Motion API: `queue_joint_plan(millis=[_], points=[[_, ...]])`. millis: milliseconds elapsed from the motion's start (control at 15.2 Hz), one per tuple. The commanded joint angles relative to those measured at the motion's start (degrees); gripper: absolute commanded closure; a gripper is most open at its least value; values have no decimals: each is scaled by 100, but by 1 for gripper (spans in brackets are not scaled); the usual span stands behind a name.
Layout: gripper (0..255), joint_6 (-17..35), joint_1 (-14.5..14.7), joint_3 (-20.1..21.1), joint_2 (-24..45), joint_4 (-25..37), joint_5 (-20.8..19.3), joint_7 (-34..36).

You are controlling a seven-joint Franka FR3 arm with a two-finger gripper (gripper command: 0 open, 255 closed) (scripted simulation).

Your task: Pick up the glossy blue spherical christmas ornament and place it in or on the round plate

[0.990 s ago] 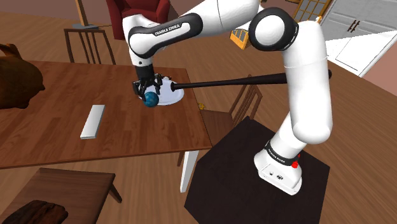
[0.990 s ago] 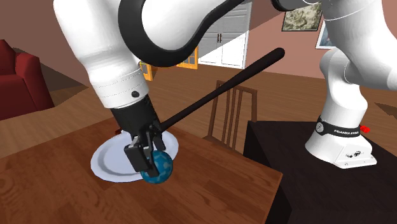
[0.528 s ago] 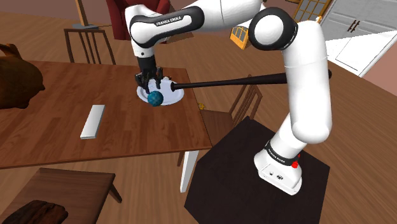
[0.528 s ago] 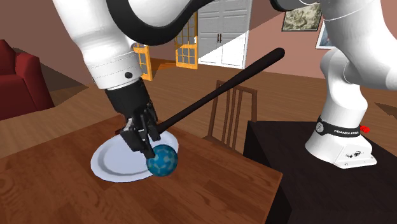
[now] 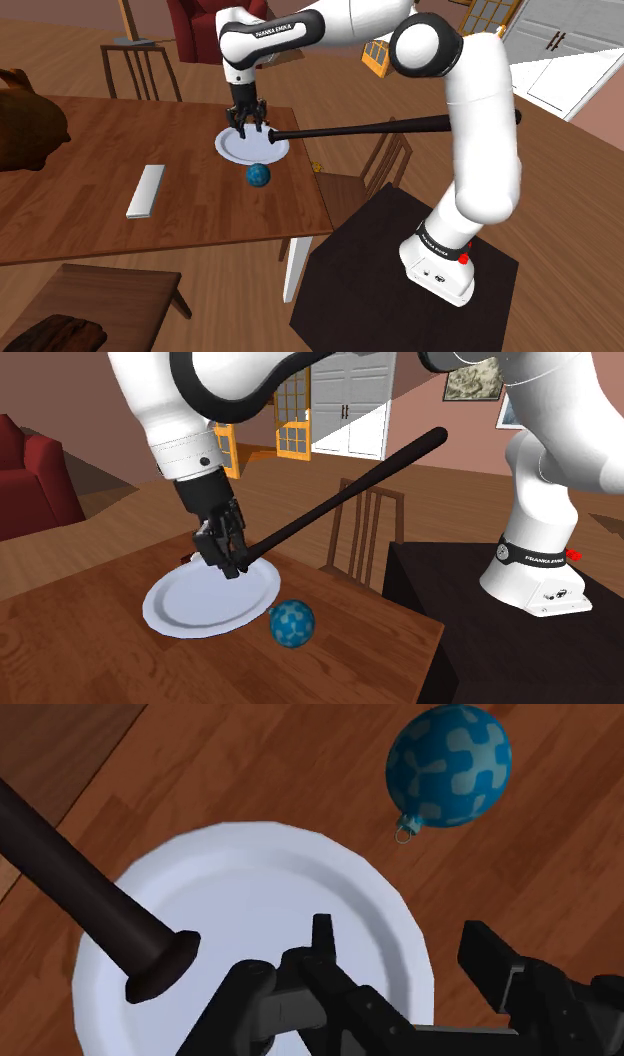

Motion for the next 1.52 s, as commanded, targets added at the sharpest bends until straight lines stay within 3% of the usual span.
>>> queue_joint_plan(millis=[0, 132, 264, 396, 462, 990, 1452], points=[[0, 1395, -297, 105, -821, -1541, 450, 259], [0, 2993, -573, 248, -1604, -3153, 1136, 413], [0, 4567, -767, 493, -2122, -4470, 2067, 337], [0, 6140, -1024, 1070, -2324, -5455, 3587, -237], [0, 6560, -1191, 1383, -2303, -5635, 4172, -556], [0, 7044, -1085, 1403, -1558, -5337, 3963, -475], [0, 7057, -1148, 1458, -1549, -5345, 3887, -418]])
